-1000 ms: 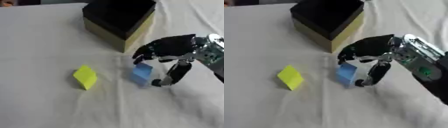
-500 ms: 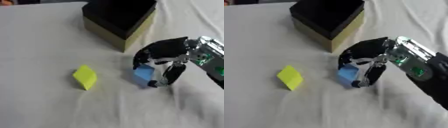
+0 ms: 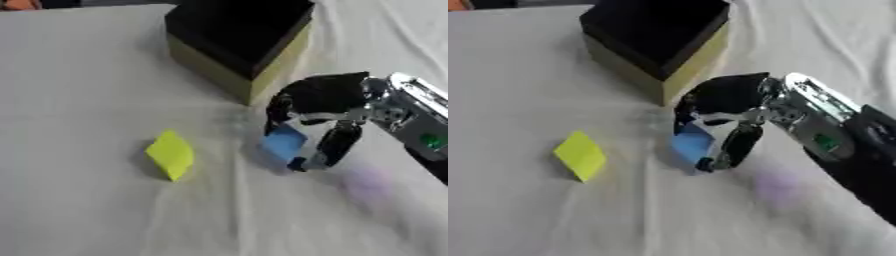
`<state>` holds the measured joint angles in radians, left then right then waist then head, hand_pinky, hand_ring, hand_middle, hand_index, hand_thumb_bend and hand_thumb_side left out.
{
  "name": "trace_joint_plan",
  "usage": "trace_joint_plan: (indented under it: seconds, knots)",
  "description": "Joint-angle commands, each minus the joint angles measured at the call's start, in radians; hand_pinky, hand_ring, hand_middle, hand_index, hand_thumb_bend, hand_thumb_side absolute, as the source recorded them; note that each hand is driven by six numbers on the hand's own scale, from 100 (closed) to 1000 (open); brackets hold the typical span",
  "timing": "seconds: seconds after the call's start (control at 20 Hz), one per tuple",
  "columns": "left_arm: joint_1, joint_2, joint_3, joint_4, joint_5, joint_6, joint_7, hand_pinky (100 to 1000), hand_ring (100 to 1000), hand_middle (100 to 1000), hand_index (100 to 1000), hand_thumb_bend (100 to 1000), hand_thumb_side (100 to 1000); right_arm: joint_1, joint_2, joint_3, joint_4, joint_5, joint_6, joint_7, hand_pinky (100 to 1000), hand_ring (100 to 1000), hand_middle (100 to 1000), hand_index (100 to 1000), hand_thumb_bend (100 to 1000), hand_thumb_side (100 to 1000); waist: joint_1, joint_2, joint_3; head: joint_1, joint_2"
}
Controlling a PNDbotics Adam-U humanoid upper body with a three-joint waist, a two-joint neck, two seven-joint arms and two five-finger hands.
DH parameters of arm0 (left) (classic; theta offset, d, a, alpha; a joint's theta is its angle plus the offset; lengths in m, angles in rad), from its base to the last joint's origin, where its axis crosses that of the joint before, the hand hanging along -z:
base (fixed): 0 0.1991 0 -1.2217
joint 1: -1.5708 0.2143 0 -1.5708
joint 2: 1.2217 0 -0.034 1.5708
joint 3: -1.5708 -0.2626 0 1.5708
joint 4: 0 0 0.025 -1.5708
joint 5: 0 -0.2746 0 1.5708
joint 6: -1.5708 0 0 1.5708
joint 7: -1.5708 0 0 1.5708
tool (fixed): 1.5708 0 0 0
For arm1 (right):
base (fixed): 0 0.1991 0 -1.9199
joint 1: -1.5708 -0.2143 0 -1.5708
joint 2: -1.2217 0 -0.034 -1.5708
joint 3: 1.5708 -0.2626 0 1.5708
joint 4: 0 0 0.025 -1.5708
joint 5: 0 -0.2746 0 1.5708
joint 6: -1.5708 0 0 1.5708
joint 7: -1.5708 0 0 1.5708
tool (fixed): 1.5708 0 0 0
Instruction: Pick up objects on the table and place them in the box.
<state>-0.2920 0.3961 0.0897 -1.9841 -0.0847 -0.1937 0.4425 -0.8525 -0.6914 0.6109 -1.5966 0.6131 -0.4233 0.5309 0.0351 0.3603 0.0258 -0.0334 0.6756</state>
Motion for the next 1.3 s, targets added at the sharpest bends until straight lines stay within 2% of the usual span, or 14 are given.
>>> trace_joint_plan:
  seconds: [0.05,0.3,0.55,0.75,0.85,1.05,1.1,1.15,1.3]
  knots:
    - [-0.014,0.013,0.002,-0.016,0.002,0.000,-0.004,654,762,761,770,161,1000,-0.010,-0.014,-0.016,-0.012,-0.013,0.020,-0.045,775,744,437,545,100,257,-0.001,-0.018,0.000,-0.002,-0.008]
    - [-0.015,0.016,0.004,-0.016,0.002,0.000,-0.004,656,763,761,771,161,1000,-0.020,-0.018,-0.052,-0.069,-0.080,0.084,-0.069,783,744,456,567,100,240,-0.001,-0.022,-0.003,-0.003,-0.011]
    - [-0.014,0.019,0.005,-0.016,0.001,0.000,-0.003,657,763,762,771,160,1000,-0.074,-0.003,-0.111,-0.095,-0.154,0.158,-0.072,794,743,461,575,100,248,0.000,-0.025,-0.006,-0.009,-0.020]
    - [-0.015,0.020,0.003,-0.016,0.001,0.000,-0.005,658,763,762,771,157,1000,-0.159,0.031,-0.158,-0.040,-0.208,0.210,-0.069,795,744,462,577,100,224,-0.001,-0.024,-0.004,-0.022,-0.028]
    - [-0.016,0.021,0.002,-0.016,0.001,0.000,-0.006,658,763,762,770,155,1000,-0.205,0.051,-0.179,-0.001,-0.212,0.218,-0.076,794,743,463,578,100,201,-0.002,-0.020,-0.001,-0.033,-0.036]
    - [-0.023,0.025,-0.002,-0.016,0.002,-0.001,-0.010,659,763,762,770,154,1000,-0.298,0.094,-0.208,0.090,-0.168,0.223,-0.085,793,743,464,579,100,168,-0.008,-0.011,0.008,-0.051,-0.048]
    - [-0.024,0.026,-0.002,-0.016,0.002,-0.001,-0.010,659,763,762,770,127,1000,-0.321,0.106,-0.214,0.113,-0.154,0.229,-0.085,793,743,464,580,100,197,-0.009,-0.009,0.009,-0.054,-0.053]
    - [-0.027,0.026,-0.003,-0.016,0.003,-0.001,-0.011,659,763,762,770,153,1000,-0.344,0.119,-0.223,0.136,-0.140,0.237,-0.085,794,744,464,580,100,173,-0.011,-0.005,0.010,-0.057,-0.059]
    - [-0.034,0.030,-0.005,-0.016,0.003,-0.002,-0.014,659,763,762,770,151,1000,-0.396,0.162,-0.257,0.210,-0.095,0.256,-0.095,796,747,464,580,100,166,-0.015,0.006,0.016,-0.063,-0.070]
